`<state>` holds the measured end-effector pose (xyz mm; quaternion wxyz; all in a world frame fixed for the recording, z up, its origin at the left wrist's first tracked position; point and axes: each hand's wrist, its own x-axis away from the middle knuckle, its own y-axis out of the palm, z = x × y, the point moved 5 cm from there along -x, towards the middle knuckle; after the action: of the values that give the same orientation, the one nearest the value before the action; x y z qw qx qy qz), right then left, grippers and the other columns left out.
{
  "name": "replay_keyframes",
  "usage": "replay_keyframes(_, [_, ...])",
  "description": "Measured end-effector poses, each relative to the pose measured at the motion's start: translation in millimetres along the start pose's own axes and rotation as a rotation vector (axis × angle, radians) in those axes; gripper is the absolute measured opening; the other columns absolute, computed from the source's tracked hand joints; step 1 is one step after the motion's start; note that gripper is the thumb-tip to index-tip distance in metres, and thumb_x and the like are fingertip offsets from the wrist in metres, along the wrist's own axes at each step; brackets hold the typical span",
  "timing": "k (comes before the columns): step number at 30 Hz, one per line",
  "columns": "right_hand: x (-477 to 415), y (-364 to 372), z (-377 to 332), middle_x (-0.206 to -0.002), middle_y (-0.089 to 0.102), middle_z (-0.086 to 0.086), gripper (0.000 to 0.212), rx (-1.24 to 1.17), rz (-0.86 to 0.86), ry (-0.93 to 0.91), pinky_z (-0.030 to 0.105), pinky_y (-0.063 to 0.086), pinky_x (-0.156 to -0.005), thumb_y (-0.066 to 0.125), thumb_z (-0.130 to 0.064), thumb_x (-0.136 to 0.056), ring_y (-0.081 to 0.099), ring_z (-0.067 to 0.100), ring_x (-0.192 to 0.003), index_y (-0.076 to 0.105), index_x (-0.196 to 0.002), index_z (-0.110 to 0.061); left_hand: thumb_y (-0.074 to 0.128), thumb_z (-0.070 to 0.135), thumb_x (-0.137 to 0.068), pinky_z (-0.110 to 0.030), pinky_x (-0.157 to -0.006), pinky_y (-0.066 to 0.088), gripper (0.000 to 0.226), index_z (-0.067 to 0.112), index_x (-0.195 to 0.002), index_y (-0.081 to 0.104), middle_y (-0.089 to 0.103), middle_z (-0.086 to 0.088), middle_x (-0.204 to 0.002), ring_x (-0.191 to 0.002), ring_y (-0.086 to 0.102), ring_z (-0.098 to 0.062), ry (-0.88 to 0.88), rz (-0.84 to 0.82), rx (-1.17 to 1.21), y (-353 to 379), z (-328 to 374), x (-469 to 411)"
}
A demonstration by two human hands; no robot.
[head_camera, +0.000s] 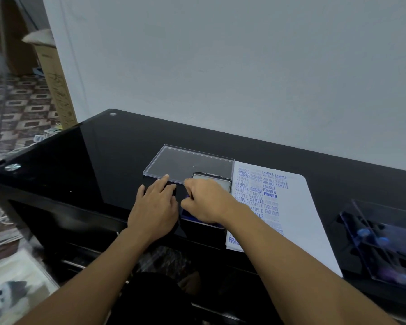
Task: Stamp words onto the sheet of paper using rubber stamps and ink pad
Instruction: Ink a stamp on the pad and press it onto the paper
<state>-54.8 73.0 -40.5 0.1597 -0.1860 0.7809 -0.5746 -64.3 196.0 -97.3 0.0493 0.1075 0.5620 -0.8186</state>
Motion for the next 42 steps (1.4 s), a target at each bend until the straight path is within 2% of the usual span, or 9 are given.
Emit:
replay_keyframes(2, [-1.0, -0.7, -0.3, -0.073, 0.045, -0.001, 0.029, -0.003, 0.002, -0.003, 0.032, 0.031, -0.061, 0.054, -0.021, -0.087, 0.045, 0.025, -0.078, 0.032, -0.068, -0.023, 0.033, 0.026, -0.102, -0.049, -0.119, 0.017, 0.040, 0.018, -0.138, 0.049, 0.024, -0.002, -0.162, -0.146, 0.026, -0.016, -0.003, -0.001, 0.000, 0.8, -0.8, -0.2])
replay_keyframes(6, [2.4, 1.8, -0.2, -0.077, 0.050, 0.003, 0.028, -0.004, 0.026, -0.002, 0.032, 0.031, -0.055, 0.053, -0.021, -0.088, 0.048, 0.027, -0.078, 0.032, -0.070, -0.023, 0.032, 0.026, -0.102, -0.050, -0.120, 0.016, 0.042, 0.019, -0.140, 0.047, 0.022, -0.002, -0.162, -0.147, 0.025, -0.015, -0.001, -0.004, -0.003, 1.7, -1.3, -0.2])
replay_keyframes(10, [7.4, 4.5, -2.9, -0.081, 0.053, 0.006, 0.015, -0.005, 0.053, -0.009, 0.033, 0.040, -0.061, 0.052, -0.022, -0.088, 0.050, 0.030, -0.081, 0.037, -0.084, -0.022, 0.030, 0.026, -0.101, -0.050, -0.119, 0.017, 0.043, 0.021, -0.140, 0.046, 0.022, -0.001, -0.162, -0.147, 0.023, -0.014, 0.006, -0.006, -0.006, 3.3, -2.5, -0.6])
replay_keyframes(14, [8.5, 3.9, -2.9, -0.083, 0.056, 0.007, 0.018, -0.023, 0.054, 0.001, 0.035, 0.044, -0.063, 0.052, -0.022, -0.088, 0.053, 0.031, -0.083, 0.035, -0.082, -0.025, 0.030, 0.027, -0.100, -0.050, -0.119, 0.017, 0.043, 0.021, -0.140, 0.047, 0.023, -0.002, -0.162, -0.147, 0.025, -0.014, 0.007, -0.005, -0.011, 3.7, -2.4, -0.8])
replay_keyframes(21, [0.2, -1.0, -0.9, -0.075, 0.047, 0.000, 0.029, -0.026, -0.005, 0.001, 0.032, 0.030, -0.056, 0.054, -0.020, -0.088, 0.047, 0.024, -0.078, 0.033, -0.069, -0.023, 0.033, 0.027, -0.102, -0.050, -0.120, 0.016, 0.042, 0.018, -0.140, 0.047, 0.023, -0.002, -0.162, -0.146, 0.027, -0.016, -0.002, -0.001, -0.006, 2.6, -1.9, -0.8])
replay_keyframes(26, [1.8, 0.2, -0.5, -0.075, 0.049, 0.000, 0.028, -0.030, 0.014, 0.000, 0.029, 0.029, -0.052, 0.054, -0.020, -0.088, 0.049, 0.024, -0.077, 0.034, -0.069, -0.024, 0.033, 0.026, -0.102, -0.050, -0.120, 0.017, 0.041, 0.019, -0.139, 0.047, 0.023, -0.002, -0.162, -0.146, 0.027, -0.016, 0.002, 0.000, -0.008, 2.8, -1.6, -0.6])
replay_keyframes(31, [6.0, 0.9, -2.7, -0.088, 0.060, 0.009, 0.012, -0.034, 0.027, 0.000, 0.033, 0.041, -0.060, 0.053, -0.020, -0.088, 0.053, 0.027, -0.081, 0.043, -0.082, -0.020, 0.031, 0.027, -0.102, -0.050, -0.120, 0.016, 0.042, 0.020, -0.140, 0.047, 0.022, -0.002, -0.163, -0.146, 0.026, -0.016, -0.002, -0.005, -0.004, 2.5, -1.7, -0.4])
replay_keyframes(36, [1.6, -0.1, -3.7, -0.080, 0.051, 0.003, 0.022, 0.000, -0.004, -0.007, 0.031, 0.030, -0.053, 0.054, -0.019, -0.088, 0.046, 0.026, -0.079, 0.037, -0.073, -0.021, 0.033, 0.026, -0.102, -0.049, -0.120, 0.014, 0.042, 0.019, -0.141, 0.046, 0.021, -0.001, -0.163, -0.147, 0.025, -0.016, -0.006, -0.005, 0.002, 1.2, -1.0, 0.5])
replay_keyframes(42, [0.3, -1.4, -2.4, -0.075, 0.048, 0.001, 0.027, -0.020, 0.010, -0.003, 0.026, 0.026, -0.050, 0.055, -0.019, -0.087, 0.045, 0.024, -0.076, 0.035, -0.069, -0.022, 0.033, 0.026, -0.101, -0.050, -0.120, 0.015, 0.041, 0.019, -0.139, 0.048, 0.023, -0.001, -0.162, -0.146, 0.026, -0.015, -0.003, 0.001, 0.009, 2.1, -1.7, -0.3])
